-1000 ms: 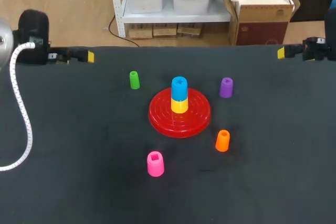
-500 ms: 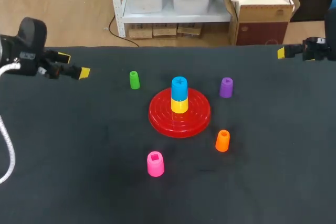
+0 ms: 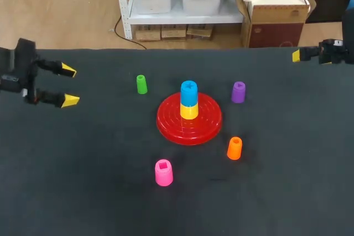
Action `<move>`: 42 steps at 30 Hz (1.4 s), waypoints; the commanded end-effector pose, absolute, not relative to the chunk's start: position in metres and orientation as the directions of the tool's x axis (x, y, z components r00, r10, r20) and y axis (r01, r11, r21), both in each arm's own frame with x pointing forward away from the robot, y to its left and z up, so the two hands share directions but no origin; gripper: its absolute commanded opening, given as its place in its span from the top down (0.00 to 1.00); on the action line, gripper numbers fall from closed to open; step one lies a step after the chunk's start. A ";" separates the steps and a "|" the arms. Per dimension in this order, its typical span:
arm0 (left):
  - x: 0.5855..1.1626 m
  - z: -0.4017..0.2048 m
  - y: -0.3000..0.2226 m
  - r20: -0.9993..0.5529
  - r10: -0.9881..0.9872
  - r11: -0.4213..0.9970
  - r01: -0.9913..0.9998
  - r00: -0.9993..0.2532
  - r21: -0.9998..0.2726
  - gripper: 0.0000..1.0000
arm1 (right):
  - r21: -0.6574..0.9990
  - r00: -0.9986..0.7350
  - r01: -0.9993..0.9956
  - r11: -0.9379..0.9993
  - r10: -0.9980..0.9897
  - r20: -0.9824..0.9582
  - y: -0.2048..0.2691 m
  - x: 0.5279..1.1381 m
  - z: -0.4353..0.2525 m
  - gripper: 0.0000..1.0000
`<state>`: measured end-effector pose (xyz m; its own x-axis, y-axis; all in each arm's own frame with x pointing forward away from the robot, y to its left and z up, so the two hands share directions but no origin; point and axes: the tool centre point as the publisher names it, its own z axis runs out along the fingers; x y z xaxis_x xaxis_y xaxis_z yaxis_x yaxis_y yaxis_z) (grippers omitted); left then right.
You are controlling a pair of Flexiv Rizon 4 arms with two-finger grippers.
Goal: Pick up and stack the cylinders on the red base in this order: pink,purple,orange,green
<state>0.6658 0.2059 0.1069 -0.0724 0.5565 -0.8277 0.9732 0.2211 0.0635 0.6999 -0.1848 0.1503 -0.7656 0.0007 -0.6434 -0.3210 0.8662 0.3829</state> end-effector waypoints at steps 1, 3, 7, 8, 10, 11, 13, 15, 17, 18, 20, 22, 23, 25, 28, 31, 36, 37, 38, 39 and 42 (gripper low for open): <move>0.681 0.100 0.201 -0.715 0.531 -0.379 0.882 0.455 0.280 0.00 | 0.383 -0.766 -0.321 0.866 0.000 -0.643 -0.185 0.700 0.150 0.00; 0.690 0.097 0.197 -0.686 0.577 -0.323 0.895 0.444 0.307 0.00 | 0.383 -0.766 -0.321 0.866 0.000 -0.643 -0.185 0.700 0.150 0.00; 0.707 0.094 0.186 -0.644 0.645 -0.242 0.909 0.412 0.340 0.00 | 0.383 -0.766 -0.321 0.866 0.000 -0.643 -0.185 0.700 0.150 0.00; 0.710 0.094 0.183 -0.645 0.653 -0.225 0.915 0.397 0.335 0.00 | 0.383 -0.766 -0.321 0.866 0.000 -0.643 -0.185 0.700 0.150 0.00; 0.717 0.097 0.176 -0.641 0.695 -0.164 0.940 0.325 0.298 0.00 | 0.383 -0.766 -0.321 0.866 0.000 -0.643 -0.185 0.700 0.150 0.00; 0.720 0.098 0.173 -0.643 0.703 -0.139 0.946 0.304 0.294 0.00 | 0.383 -0.766 -0.321 0.866 0.000 -0.643 -0.185 0.700 0.150 0.00; 0.725 0.102 0.167 -0.653 0.714 -0.099 0.960 0.253 0.263 0.00 | 0.383 -0.766 -0.321 0.866 0.000 -0.643 -0.185 0.700 0.150 0.00; 0.725 0.104 0.163 -0.654 0.717 -0.087 0.962 0.241 0.260 0.00 | 0.383 -0.766 -0.321 0.866 0.000 -0.643 -0.185 0.700 0.150 0.00; 0.725 0.105 0.161 -0.661 0.719 -0.069 0.968 0.216 0.241 0.00 | 0.383 -0.766 -0.321 0.866 0.000 -0.643 -0.185 0.700 0.150 0.00; 0.724 0.105 0.160 -0.660 0.715 -0.083 0.965 0.231 0.248 0.00 | 0.383 -0.766 -0.321 0.866 0.000 -0.643 -0.185 0.700 0.150 0.00; 0.722 0.104 0.160 -0.659 0.715 -0.089 0.965 0.235 0.248 0.00 | 0.383 -0.766 -0.321 0.866 0.000 -0.643 -0.185 0.700 0.150 0.00; 0.719 0.103 0.160 -0.663 0.707 -0.099 0.963 0.245 0.250 0.00 | 0.383 -0.766 -0.321 0.866 0.000 -0.643 -0.185 0.700 0.150 0.00; 0.717 0.103 0.161 -0.663 0.707 -0.100 0.963 0.246 0.251 0.00 | 0.383 -0.766 -0.321 0.866 0.000 -0.643 -0.185 0.700 0.150 0.00; 0.715 0.103 0.162 -0.668 0.701 -0.104 0.963 0.249 0.250 0.00 | 0.383 -0.766 -0.321 0.866 0.000 -0.643 -0.185 0.700 0.150 0.00; 0.711 0.105 0.165 -0.677 0.691 -0.110 0.963 0.253 0.248 0.00 | 0.383 -0.766 -0.321 0.866 0.000 -0.643 -0.185 0.700 0.150 0.00; 0.706 0.110 0.168 -0.687 0.680 -0.116 0.962 0.257 0.246 0.00 | 0.383 -0.766 -0.321 0.866 0.000 -0.643 -0.185 0.700 0.150 0.00; 0.699 0.114 0.172 -0.721 0.648 -0.099 0.965 0.247 0.242 0.00 | 0.383 -0.766 -0.321 0.866 0.000 -0.643 -0.185 0.700 0.150 0.00; 0.699 0.112 0.173 -0.717 0.656 -0.077 0.966 0.237 0.248 0.00 | 0.383 -0.766 -0.321 0.866 0.000 -0.643 -0.185 0.700 0.150 0.00; 0.702 0.109 0.174 -0.703 0.673 -0.045 0.962 0.229 0.271 0.00 | 0.383 -0.766 -0.321 0.866 0.000 -0.643 -0.185 0.700 0.150 0.00; 0.702 0.109 0.174 -0.703 0.673 -0.045 0.962 0.229 0.271 0.00 | 0.383 -0.766 -0.321 0.866 0.000 -0.643 -0.185 0.700 0.150 0.00; 0.702 0.109 0.174 -0.703 0.673 -0.045 0.962 0.229 0.271 0.00 | 0.383 -0.766 -0.321 0.866 0.000 -0.643 -0.185 0.700 0.150 0.00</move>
<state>0.7098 0.1756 0.1090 0.2277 0.6709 -0.7057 0.9666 -0.0679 0.2472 0.6999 -0.1846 0.1502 -0.7656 0.0005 -0.6433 -0.3212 0.8662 0.3829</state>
